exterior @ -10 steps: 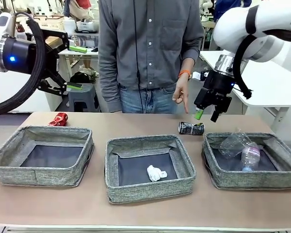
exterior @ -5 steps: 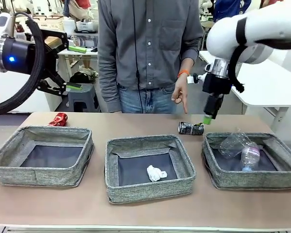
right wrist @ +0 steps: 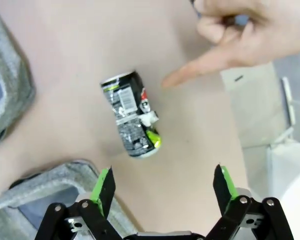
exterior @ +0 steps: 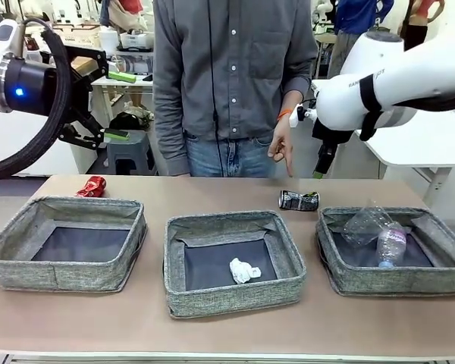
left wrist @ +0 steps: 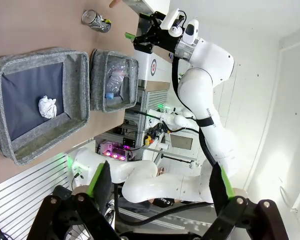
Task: Sort the waste into the appropriate baskets.
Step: Pick up the waste item pointed out by the person, then place the picked waste into the Fabric basket indicated by the person.
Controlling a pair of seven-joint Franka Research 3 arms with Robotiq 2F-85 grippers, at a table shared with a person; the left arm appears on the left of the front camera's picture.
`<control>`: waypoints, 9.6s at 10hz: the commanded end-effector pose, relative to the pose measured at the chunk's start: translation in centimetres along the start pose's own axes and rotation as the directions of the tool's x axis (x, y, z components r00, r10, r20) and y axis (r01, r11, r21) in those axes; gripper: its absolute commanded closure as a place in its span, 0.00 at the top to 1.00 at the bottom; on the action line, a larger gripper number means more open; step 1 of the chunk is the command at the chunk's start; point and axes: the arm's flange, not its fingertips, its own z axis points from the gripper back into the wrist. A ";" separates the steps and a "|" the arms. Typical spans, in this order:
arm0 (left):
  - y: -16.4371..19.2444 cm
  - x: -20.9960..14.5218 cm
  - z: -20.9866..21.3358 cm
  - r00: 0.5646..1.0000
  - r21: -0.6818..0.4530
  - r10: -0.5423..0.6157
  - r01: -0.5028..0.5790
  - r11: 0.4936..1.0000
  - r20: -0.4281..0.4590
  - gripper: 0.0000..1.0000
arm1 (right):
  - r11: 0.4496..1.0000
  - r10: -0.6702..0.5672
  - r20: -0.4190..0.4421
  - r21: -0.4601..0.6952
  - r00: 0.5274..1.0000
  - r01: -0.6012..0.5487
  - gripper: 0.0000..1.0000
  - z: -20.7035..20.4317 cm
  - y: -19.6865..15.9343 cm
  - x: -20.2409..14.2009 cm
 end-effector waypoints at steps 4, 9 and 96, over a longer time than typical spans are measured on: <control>-0.2 -0.1 -0.1 1.000 -0.024 0.008 -0.008 1.000 0.010 1.00 | 0.991 0.096 0.008 0.096 0.995 -0.096 1.00 -1.3 -0.5 0.6; -0.2 -0.1 -0.1 1.000 -0.024 0.008 -0.008 1.000 0.010 1.00 | 0.950 0.216 0.088 0.211 0.972 -0.230 1.00 -6.0 -1.8 0.1; -0.2 -0.1 -0.1 1.000 -0.024 0.008 -0.008 1.000 0.010 1.00 | 0.560 -0.825 -0.101 -0.023 0.555 0.828 0.53 31.9 21.0 24.8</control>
